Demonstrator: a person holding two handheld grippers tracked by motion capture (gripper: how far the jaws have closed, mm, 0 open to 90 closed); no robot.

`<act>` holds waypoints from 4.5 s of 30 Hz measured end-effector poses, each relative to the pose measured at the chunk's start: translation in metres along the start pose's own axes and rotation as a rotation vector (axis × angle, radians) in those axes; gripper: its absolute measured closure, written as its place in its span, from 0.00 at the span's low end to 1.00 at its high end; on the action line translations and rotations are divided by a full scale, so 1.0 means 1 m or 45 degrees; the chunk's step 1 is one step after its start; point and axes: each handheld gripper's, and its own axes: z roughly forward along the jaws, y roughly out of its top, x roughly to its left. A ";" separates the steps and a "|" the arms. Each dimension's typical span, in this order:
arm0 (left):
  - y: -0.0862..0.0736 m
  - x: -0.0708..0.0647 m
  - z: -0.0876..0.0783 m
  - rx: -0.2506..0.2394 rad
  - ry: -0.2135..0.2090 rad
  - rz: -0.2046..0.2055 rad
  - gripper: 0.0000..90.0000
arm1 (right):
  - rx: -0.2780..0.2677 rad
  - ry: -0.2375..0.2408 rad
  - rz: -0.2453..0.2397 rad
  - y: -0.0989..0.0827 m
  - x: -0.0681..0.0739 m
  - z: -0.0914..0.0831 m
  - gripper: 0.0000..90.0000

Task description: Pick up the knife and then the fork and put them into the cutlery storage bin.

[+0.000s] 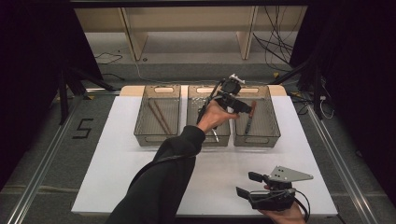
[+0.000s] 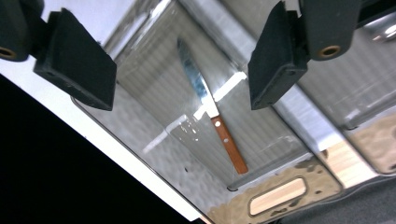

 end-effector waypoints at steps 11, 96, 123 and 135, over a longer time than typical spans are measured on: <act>-0.034 0.012 -0.066 0.012 0.060 0.023 0.19 | 0.001 -0.010 0.002 0.000 0.000 0.000 0.29; -0.223 0.033 -0.077 0.714 0.216 0.073 0.72 | 0.020 -0.026 -0.012 0.000 0.003 0.003 0.29; -0.222 0.035 -0.078 0.723 0.195 0.122 0.85 | 0.017 -0.029 -0.013 0.000 0.002 0.003 0.29; -0.215 0.036 -0.089 0.629 0.152 0.141 0.86 | 0.016 -0.030 -0.011 0.000 0.002 0.003 0.29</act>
